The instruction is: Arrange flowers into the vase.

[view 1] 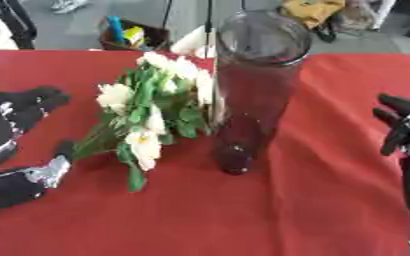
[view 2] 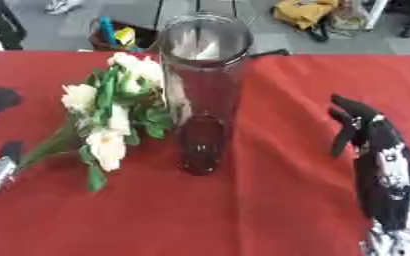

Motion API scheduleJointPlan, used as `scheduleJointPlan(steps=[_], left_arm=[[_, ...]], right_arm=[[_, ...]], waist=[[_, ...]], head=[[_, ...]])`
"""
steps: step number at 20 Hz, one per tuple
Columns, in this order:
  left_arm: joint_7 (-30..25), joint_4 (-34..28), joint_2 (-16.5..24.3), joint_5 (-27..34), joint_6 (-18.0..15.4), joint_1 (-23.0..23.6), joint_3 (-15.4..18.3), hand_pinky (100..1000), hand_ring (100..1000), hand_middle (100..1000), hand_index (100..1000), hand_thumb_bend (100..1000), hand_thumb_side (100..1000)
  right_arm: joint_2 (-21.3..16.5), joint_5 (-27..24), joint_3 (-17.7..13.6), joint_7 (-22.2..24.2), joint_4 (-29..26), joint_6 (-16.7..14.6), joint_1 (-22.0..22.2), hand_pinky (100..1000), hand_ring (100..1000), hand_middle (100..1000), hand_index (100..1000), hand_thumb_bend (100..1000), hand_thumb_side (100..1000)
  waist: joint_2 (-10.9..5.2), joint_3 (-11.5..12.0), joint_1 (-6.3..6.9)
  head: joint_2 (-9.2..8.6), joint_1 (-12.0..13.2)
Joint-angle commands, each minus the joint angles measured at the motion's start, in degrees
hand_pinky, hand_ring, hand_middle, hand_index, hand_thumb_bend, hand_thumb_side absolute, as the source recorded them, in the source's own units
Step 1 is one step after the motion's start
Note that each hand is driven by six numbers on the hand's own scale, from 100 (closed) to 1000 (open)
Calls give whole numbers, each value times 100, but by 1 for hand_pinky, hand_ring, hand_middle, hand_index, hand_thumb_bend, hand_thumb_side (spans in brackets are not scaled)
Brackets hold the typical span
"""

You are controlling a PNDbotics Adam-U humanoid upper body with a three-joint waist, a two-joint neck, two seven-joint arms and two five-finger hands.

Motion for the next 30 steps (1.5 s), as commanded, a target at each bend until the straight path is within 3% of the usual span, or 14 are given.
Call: scheduleJointPlan(steps=[1,8,14,23,30], left_arm=[[-50,-103,75,62,35,-39,-7,851,834,908,1000,100,998],[-92,-103,76,79,65,-41,-15,853,835,911,1000,100,1000],[-425,-103,125,344,375,33,-63,828,796,939,1000,132,1000],[-1055,-103,292,876,1114,-58,-227,845,812,952,1000,261,1000],[-1428,-103,343,890,1670,-284,-418,849,826,969,1000,341,1000]], right_arm=[[-32,36,1,31,-91,-12,-55,887,910,297,810,100,1000],[-29,38,6,53,-91,-14,-58,888,910,297,811,100,1000],[-64,-7,11,71,-91,22,-47,889,910,296,809,100,1000],[-173,-207,-25,69,-91,95,32,885,905,300,805,100,1000],[-214,-281,-24,96,-91,63,104,884,904,299,803,100,1000]], waist=[[-111,-6,4],[-106,-3,5],[-167,13,43],[-391,44,124],[-471,48,120]], head=[[-45,9],[-13,6],[247,37],[705,203],[588,164]])
